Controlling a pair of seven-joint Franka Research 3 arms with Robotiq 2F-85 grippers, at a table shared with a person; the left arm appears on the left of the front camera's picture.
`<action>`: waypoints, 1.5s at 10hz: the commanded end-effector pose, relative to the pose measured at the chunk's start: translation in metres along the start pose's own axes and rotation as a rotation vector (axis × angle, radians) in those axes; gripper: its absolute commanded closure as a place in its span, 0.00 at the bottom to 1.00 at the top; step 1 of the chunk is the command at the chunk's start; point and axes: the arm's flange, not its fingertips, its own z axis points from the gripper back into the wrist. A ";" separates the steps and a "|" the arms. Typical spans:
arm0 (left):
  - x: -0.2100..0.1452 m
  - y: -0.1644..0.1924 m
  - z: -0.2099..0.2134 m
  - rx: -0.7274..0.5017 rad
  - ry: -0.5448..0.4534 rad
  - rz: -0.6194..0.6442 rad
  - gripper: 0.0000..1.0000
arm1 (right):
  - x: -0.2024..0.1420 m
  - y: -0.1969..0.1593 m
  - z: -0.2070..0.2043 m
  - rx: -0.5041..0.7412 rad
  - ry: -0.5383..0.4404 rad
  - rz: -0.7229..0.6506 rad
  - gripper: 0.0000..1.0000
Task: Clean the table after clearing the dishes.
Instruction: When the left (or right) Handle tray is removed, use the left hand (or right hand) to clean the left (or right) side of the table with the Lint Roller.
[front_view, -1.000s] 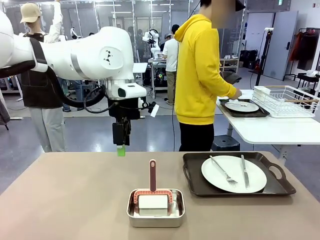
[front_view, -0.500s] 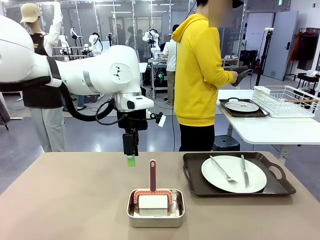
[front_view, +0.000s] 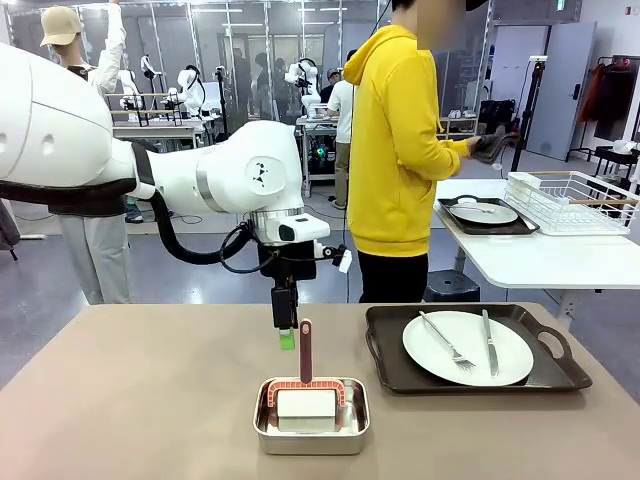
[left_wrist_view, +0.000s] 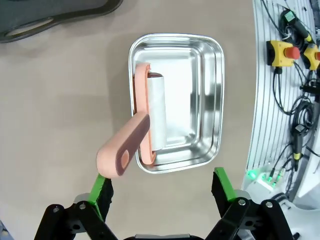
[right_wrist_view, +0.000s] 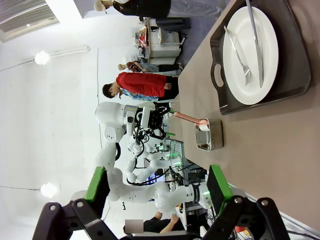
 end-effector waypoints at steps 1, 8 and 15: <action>0.007 0.007 -0.004 -0.008 -0.025 0.016 0.00 | -0.003 0.002 0.001 0.010 0.005 0.005 0.00; 0.023 0.022 -0.022 -0.086 -0.028 0.021 0.00 | -0.003 0.002 0.001 0.010 0.005 0.005 0.00; 0.023 0.037 -0.029 -0.120 0.034 0.028 0.10 | -0.003 0.002 0.001 0.010 0.005 0.005 0.00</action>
